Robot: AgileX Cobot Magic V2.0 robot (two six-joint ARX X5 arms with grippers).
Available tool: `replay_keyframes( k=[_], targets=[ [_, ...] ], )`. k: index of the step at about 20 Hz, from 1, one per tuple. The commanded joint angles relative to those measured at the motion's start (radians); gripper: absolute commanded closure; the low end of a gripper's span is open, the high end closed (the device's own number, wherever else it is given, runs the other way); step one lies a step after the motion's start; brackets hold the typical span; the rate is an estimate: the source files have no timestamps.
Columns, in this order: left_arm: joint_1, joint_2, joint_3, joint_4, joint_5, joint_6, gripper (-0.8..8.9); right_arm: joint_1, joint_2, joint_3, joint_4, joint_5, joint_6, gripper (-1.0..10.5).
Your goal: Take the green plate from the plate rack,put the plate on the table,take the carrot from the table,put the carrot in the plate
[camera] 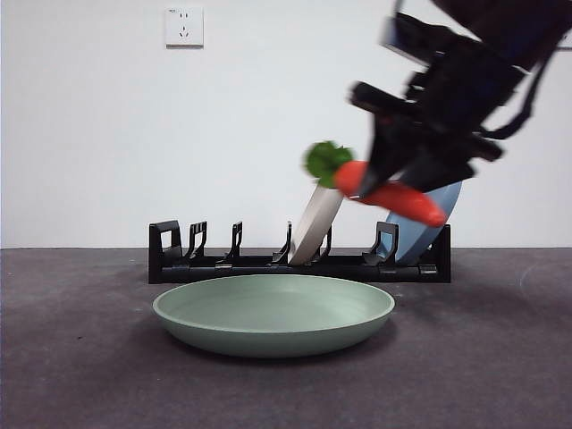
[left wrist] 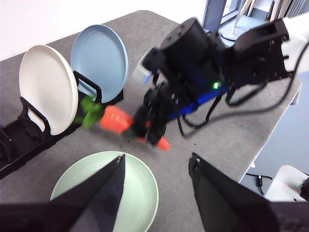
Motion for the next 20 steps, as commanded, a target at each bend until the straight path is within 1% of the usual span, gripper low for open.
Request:
replay_keyframes(
  k=[1, 3, 6, 10, 14, 15, 16, 18, 19, 20],
  targets=[
    [-0.004, -0.001, -0.003, 0.002, -0.001, -0.006, 5.85, 0.104, 0.055, -0.005, 0.024, 0.01, 0.018, 9.6],
    [-0.004, -0.001, -0.003, 0.001, 0.0, -0.006, 5.85, 0.173, 0.116, -0.005, 0.062, 0.061, 0.023, 9.6],
    [-0.004, -0.001, -0.003, -0.004, 0.0, -0.006, 5.85, 0.214, 0.216, -0.005, 0.136, 0.075, 0.037, 9.6],
    [-0.004, -0.001, -0.003, -0.017, 0.0, -0.007, 5.85, 0.218, 0.311, -0.005, 0.209, 0.079, 0.051, 9.6],
    [-0.004, -0.001, -0.003, -0.017, 0.0, -0.007, 5.85, 0.219, 0.339, -0.005, 0.222, 0.078, 0.052, 9.6],
    [-0.004, -0.001, -0.003, -0.018, 0.0, -0.007, 5.85, 0.219, 0.343, -0.005, 0.221, 0.077, 0.052, 9.1],
    [-0.004, -0.001, -0.003, -0.018, 0.0, -0.007, 5.85, 0.218, 0.343, -0.005, 0.22, 0.077, 0.053, 8.0],
    [-0.004, -0.001, -0.003, -0.024, 0.002, -0.007, 5.85, 0.219, 0.343, -0.005, 0.219, 0.077, 0.052, 5.0],
    [-0.004, -0.001, -0.003, -0.028, 0.001, -0.007, 5.85, 0.218, 0.341, -0.004, 0.215, 0.077, 0.053, 4.0],
    [-0.004, -0.001, -0.003, -0.032, 0.001, -0.007, 5.85, 0.218, 0.334, -0.003, 0.213, 0.077, 0.053, 3.8]
  ],
)
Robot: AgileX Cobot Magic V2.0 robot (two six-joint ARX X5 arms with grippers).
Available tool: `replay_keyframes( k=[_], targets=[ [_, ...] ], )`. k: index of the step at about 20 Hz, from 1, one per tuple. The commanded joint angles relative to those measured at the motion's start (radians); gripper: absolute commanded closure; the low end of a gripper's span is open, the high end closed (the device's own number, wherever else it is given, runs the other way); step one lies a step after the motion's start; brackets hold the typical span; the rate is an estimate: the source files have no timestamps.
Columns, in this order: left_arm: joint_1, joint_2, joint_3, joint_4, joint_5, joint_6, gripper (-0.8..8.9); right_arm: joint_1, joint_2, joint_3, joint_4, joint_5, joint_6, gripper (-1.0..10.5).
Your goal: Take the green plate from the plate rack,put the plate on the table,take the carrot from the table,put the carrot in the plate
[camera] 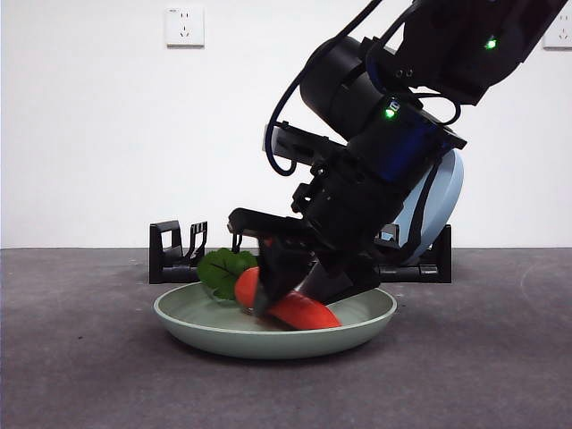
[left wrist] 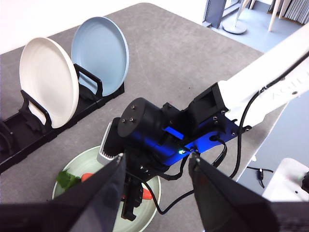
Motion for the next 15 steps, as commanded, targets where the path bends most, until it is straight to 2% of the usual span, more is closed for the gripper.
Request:
replay_keyframes(
  k=[1, 4, 6, 8, 11, 15],
  targets=[
    [-0.004, -0.001, -0.003, -0.006, 0.0, -0.008, 5.85, 0.002, -0.007, -0.003, -0.013, 0.003, 0.007, 3.8],
    [-0.004, -0.001, -0.003, -0.011, 0.0, -0.007, 5.85, 0.003, -0.113, -0.003, -0.053, 0.003, 0.007, 3.8],
    [-0.004, -0.001, -0.003, -0.021, 0.0, -0.007, 5.85, 0.003, -0.227, -0.003, -0.14, 0.003, 0.007, 3.8],
    [-0.004, -0.001, -0.003, -0.041, 0.0, -0.005, 5.85, 0.003, -0.362, -0.003, -0.274, -0.007, 0.007, 3.8],
    [-0.004, -0.001, -0.003, -0.084, 0.001, -0.003, 5.88, 0.003, -0.552, -0.003, -0.498, -0.076, 0.007, 3.8],
    [-0.004, -0.001, -0.003, -0.138, 0.002, -0.003, 5.89, 0.003, -0.764, -0.003, -0.802, -0.084, 0.007, 3.8]
  ],
)
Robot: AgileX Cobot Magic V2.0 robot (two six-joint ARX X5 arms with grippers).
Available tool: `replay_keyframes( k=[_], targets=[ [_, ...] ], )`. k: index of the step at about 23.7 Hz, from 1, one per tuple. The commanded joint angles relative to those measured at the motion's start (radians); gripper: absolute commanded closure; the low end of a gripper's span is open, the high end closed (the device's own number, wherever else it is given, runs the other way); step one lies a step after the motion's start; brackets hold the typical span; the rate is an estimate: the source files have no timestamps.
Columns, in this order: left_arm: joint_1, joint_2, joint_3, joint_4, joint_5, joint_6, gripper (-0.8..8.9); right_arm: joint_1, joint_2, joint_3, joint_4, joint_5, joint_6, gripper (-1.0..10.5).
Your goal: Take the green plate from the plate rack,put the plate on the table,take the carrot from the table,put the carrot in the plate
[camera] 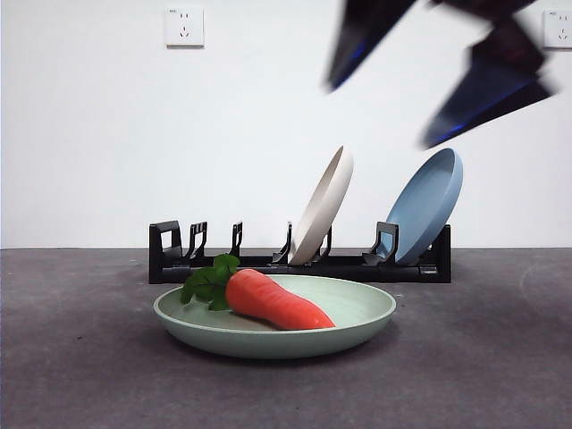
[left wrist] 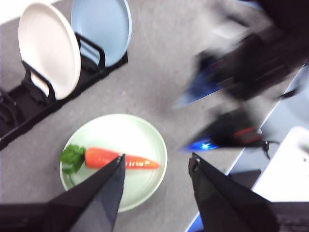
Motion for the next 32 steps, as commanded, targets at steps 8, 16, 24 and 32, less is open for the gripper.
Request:
replay_keyframes(
  k=[8, 16, 24, 32],
  targets=[
    [-0.004, -0.001, -0.003, -0.101, 0.005, -0.003, 5.98, 0.002, -0.227, -0.003, -0.301, -0.002, 0.003, 5.0],
    [-0.004, -0.001, -0.003, -0.128, 0.006, -0.005, 8.22, 0.002, -0.271, -0.003, -0.311, -0.002, 0.011, 9.6],
    [-0.004, -0.001, -0.003, -0.133, -0.001, -0.004, 8.17, 0.002, -0.271, -0.003, -0.311, 0.004, 0.017, 9.5],
    [-0.004, -0.001, -0.003, -0.132, -0.001, -0.004, 8.17, 0.002, -0.271, -0.003, -0.311, 0.006, 0.017, 9.5]
  ],
)
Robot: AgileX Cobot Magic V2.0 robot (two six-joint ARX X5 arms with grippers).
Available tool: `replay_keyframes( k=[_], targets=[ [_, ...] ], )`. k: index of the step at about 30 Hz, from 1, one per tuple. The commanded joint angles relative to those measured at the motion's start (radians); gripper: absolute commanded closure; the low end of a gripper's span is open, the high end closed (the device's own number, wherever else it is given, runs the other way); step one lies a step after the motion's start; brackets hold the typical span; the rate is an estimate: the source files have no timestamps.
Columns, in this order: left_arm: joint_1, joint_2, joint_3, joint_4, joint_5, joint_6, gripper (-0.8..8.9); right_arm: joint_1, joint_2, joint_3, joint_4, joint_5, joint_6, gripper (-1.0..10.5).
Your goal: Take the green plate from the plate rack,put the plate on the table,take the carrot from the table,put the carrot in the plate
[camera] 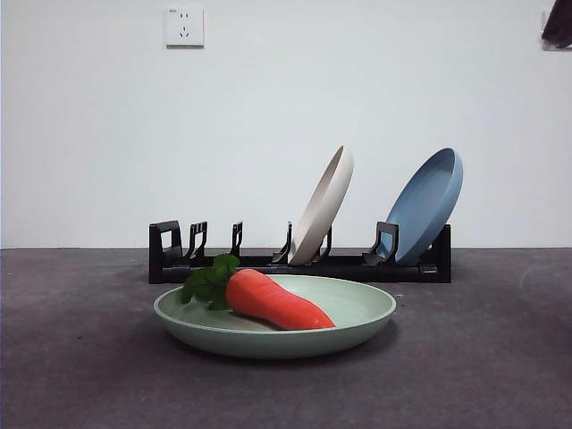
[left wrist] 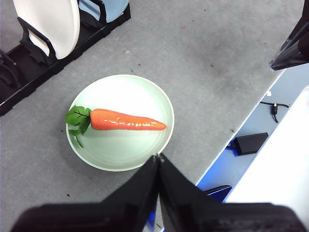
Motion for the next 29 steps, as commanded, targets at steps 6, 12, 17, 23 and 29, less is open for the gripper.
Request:
replay_keyframes(
  k=[6, 12, 17, 23, 29],
  targets=[
    [-0.004, -0.001, -0.003, 0.004, -0.004, -0.004, 8.17, 0.002, -0.002, -0.003, 0.002, 0.003, 0.006, 9.5],
    [0.049, -0.021, -0.003, 0.071, -0.086, 0.116, 8.17, 0.002, -0.002, -0.003, 0.002, 0.003, 0.006, 9.5],
    [0.247, -0.073, -0.021, 0.312, -0.066, 0.291, 8.17, 0.002, -0.003, -0.003, 0.002, 0.003, 0.006, 9.5],
    [0.562, -0.246, -0.177, 0.603, 0.068, 0.313, 8.17, 0.002, -0.006, -0.003, 0.002, 0.003, 0.006, 9.5],
    [0.788, -0.471, -0.447, 0.822, 0.035, 0.312, 8.17, 0.002, -0.008, -0.003, 0.002, 0.003, 0.006, 9.5]
  ],
)
